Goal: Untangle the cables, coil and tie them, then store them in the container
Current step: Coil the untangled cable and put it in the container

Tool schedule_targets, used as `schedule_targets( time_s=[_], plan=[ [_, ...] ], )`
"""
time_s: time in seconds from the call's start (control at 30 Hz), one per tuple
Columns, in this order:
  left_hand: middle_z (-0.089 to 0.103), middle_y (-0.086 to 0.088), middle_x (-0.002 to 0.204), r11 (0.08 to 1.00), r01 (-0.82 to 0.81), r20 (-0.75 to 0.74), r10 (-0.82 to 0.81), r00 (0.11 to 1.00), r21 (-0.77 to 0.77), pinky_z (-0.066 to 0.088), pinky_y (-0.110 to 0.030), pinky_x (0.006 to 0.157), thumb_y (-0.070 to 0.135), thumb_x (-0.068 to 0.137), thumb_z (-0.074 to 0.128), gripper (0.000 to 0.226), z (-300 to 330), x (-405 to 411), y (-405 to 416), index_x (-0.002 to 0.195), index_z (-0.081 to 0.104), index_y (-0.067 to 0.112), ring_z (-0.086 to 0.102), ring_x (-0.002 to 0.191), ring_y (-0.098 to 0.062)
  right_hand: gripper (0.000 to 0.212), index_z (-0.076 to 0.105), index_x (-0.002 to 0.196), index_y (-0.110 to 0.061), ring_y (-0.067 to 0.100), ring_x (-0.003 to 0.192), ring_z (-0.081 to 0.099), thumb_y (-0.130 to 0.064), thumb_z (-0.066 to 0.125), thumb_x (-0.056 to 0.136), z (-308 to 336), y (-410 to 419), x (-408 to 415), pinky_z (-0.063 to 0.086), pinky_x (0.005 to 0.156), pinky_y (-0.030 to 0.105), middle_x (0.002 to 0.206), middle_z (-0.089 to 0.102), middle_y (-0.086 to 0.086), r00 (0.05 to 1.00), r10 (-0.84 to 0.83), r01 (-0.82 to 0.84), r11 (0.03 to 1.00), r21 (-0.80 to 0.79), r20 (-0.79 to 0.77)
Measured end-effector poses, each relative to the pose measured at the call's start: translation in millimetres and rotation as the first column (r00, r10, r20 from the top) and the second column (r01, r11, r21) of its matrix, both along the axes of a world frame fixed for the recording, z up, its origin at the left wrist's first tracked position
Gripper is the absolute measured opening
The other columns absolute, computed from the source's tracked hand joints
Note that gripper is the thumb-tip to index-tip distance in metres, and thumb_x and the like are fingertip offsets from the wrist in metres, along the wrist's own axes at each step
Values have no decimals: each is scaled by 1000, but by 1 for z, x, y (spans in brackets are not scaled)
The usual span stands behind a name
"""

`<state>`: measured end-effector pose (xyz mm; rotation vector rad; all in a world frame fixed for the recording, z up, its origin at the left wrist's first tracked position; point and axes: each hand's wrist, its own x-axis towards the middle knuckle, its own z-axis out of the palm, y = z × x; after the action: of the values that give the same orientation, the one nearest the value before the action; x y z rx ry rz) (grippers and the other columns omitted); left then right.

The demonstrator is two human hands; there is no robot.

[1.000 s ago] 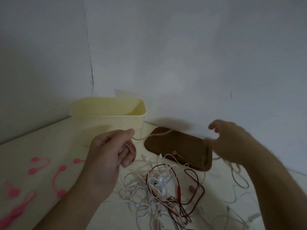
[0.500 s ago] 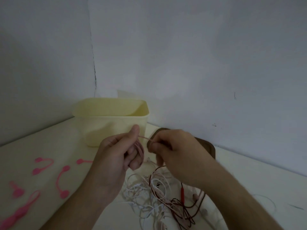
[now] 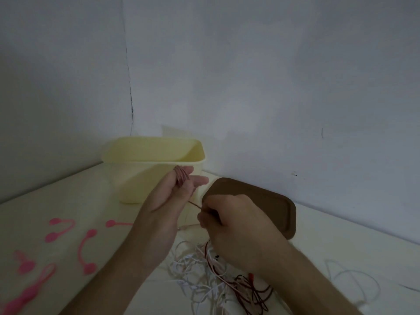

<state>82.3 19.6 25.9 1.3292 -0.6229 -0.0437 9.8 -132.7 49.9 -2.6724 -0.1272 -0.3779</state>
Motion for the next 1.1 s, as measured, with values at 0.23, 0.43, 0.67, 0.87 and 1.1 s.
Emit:
schedule_targets(
  time_s=[0.23, 0.43, 0.67, 0.87, 1.1],
  plan=[
    [66, -4, 65, 952, 58, 166, -112, 980, 299, 44, -36, 71, 50, 101, 48, 43, -3, -6, -4, 77, 71, 24, 61, 67, -17, 19, 67, 76, -29, 8, 70, 59, -37, 73, 93, 20, -18, -7, 54, 65, 35, 71, 64, -13, 979, 0, 3, 1000, -13, 203],
    [40, -7, 49, 935, 337, -135, -351, 927, -114, 42, -31, 58, 29, 96, 57, 40, 5, -5, 1, 70, 65, 0, 47, 52, -24, 20, 63, 83, -23, 22, 72, 65, -22, 71, 101, 20, -27, -4, 57, 68, 46, 74, 69, 0, 967, 20, -99, 948, 303, 253],
    [63, -32, 135, 744, 420, -87, -535, 840, -520, 49, -43, 111, 13, 87, 72, 60, 6, 1, 6, 136, 55, -17, 60, 132, -43, 20, 58, 85, -32, 13, 61, 56, -25, 55, 104, -3, -20, 8, 51, 58, 45, 73, 60, -7, 990, 38, -52, 994, 93, 138],
    [71, 0, 135, 984, 85, 42, -80, 996, -158, 40, -36, 116, 10, 90, 55, 50, 4, -5, -3, 137, 60, 25, 59, 136, -16, 15, 68, 87, -26, 13, 65, 58, -24, 60, 100, 7, -12, 1, 55, 62, 45, 74, 65, -5, 986, 58, -47, 996, -73, 155],
    [66, 25, 113, 858, -354, 535, 114, 837, 372, 38, -2, 92, 11, 95, 68, 36, -6, -10, -6, 123, 60, 32, 58, 116, 8, 13, 79, 98, -30, 6, 81, 64, -20, 71, 97, 28, -27, -8, 53, 68, 25, 88, 69, -12, 981, 17, -19, 1000, 7, 195]
  ],
)
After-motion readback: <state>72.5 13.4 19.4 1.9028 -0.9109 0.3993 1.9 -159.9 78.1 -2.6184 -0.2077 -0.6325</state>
